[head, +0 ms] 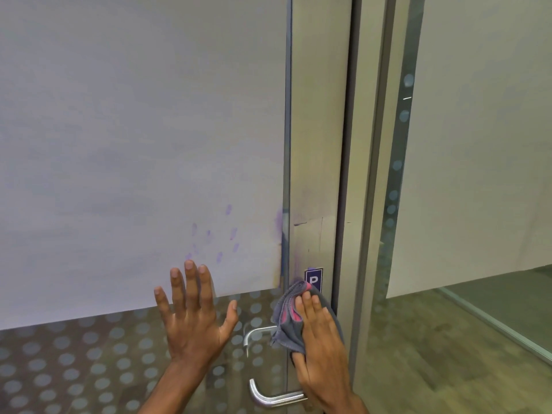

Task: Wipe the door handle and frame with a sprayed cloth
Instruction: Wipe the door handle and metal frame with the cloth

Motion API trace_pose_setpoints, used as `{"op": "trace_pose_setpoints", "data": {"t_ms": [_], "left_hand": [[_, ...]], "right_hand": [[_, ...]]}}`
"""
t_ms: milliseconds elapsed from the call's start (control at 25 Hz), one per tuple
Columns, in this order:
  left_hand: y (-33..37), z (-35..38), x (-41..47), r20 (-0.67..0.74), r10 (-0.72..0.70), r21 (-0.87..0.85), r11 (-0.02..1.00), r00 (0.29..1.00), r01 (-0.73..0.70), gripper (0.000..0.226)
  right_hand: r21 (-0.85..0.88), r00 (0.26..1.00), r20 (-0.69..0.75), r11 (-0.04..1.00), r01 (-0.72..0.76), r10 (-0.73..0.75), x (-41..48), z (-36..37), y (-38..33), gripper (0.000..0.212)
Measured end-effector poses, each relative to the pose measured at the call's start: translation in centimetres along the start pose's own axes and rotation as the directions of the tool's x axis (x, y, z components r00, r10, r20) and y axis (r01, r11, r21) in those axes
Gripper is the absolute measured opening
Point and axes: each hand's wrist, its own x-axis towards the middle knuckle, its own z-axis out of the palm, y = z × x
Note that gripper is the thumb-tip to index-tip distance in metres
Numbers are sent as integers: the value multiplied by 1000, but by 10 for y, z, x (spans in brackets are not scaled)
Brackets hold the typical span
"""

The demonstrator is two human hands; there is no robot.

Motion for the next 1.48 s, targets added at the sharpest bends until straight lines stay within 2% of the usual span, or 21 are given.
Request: {"op": "trace_pose_setpoints", "data": {"t_ms": [120,280,400,520,640,720,800,880,1000,1120,1200,1360,1480], "left_hand": [[0,0,0,14,-2,-15,1000,1000,2,85],[0,-2,0,22,-9,-21,1000,1000,9,84],[1,-4,1,24,-7,-15,1000,1000,7,85],[1,-4,1,20,-3,-19,1000,1000,3,88],[0,-4,2,22,-5,-7,1000,1000,5,89],[0,-3,2,18,-5,1,1000,1000,5,88],[0,-3,2,17,-7,2,1000,1000,7,87],[1,-4,2,14,-7,1,1000,1000,7,85],[0,-3,1,17,-3,-4,1000,1000,3,84],[1,-3,1,13,-4,4,1000,1000,4,83],[1,-3,1,13,-3,-1,1000,1000,3,83],[1,-3,1,7,-7,-9,1000,1000,7,83],[1,-4,1,13,-8,-17,1000,1000,9,83]], "right_hand": [[44,997,-53,998,-48,50,37,-8,-12,83],[-85,986,-165,996,-1,-13,104,-21,-21,84],[-108,979,-199,994,13,-34,111,-18,-19,85],[-113,989,-64,985,129,-137,61,-4,-3,89],[-211,971,111,950,230,-211,-1,11,15,92],[-294,972,133,929,226,-195,-20,21,17,93],[-334,990,45,932,143,-136,-14,25,10,80],[-302,996,-37,951,61,-75,4,22,1,68],[-182,996,-83,983,13,-29,37,17,-15,79],[-134,985,-157,990,50,-71,85,-1,-21,92],[-124,972,-217,990,63,-89,110,-13,-20,91],[58,920,-369,991,-122,135,120,-19,-23,82],[192,862,-385,943,-273,328,98,-2,-29,74]]}}
